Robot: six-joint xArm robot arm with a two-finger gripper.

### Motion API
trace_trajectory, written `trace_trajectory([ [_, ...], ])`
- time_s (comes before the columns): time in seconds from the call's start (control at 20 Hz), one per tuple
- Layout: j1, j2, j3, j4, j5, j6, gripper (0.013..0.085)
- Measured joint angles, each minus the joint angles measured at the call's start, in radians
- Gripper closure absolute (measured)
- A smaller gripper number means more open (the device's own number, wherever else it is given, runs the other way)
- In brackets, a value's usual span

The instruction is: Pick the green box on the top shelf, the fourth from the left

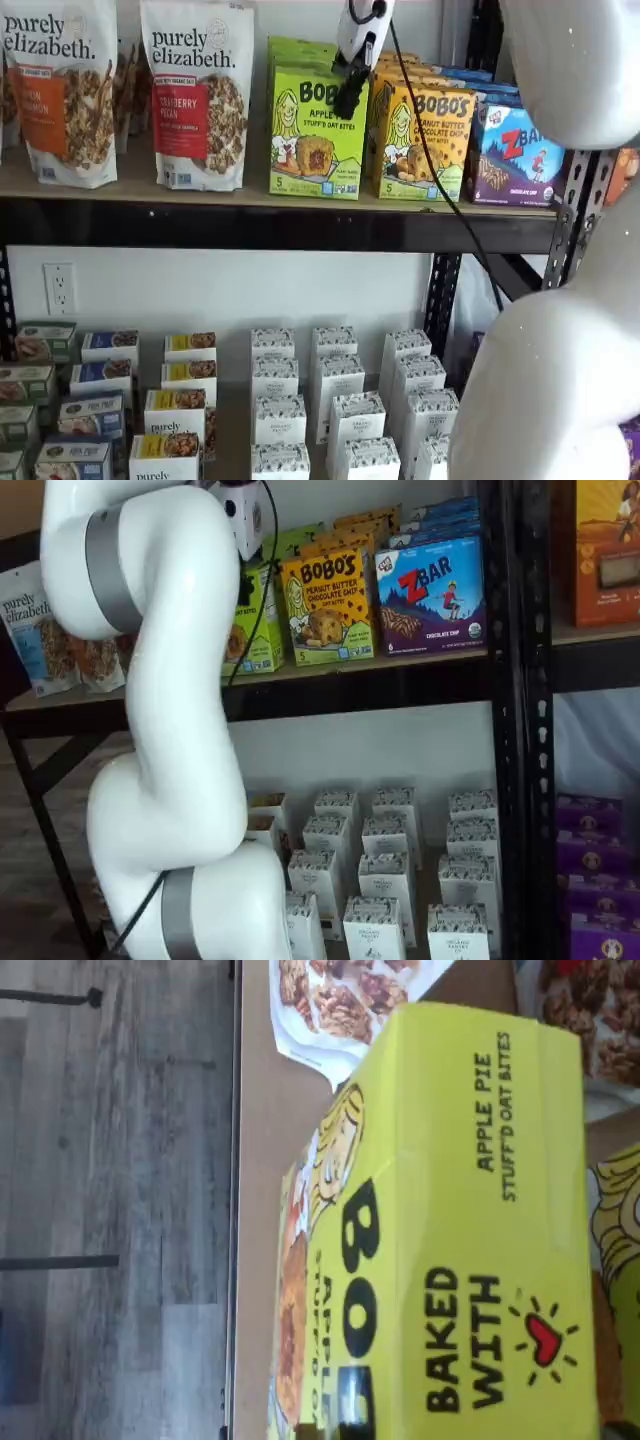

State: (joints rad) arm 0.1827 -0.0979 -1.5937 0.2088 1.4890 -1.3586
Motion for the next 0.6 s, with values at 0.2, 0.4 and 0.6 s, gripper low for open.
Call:
trace_trajectory([
  [0.2,-0.002,-0.001,0.000,-0.006,0.003,-0.002,0.0330],
  [0.4,-0.006,-0.001,-0.005,-0.003,0.006,-0.005,0.0330],
  [0.6,-0.007,0.001,-0.011,-0.001,0.013,-0.005,0.0450],
])
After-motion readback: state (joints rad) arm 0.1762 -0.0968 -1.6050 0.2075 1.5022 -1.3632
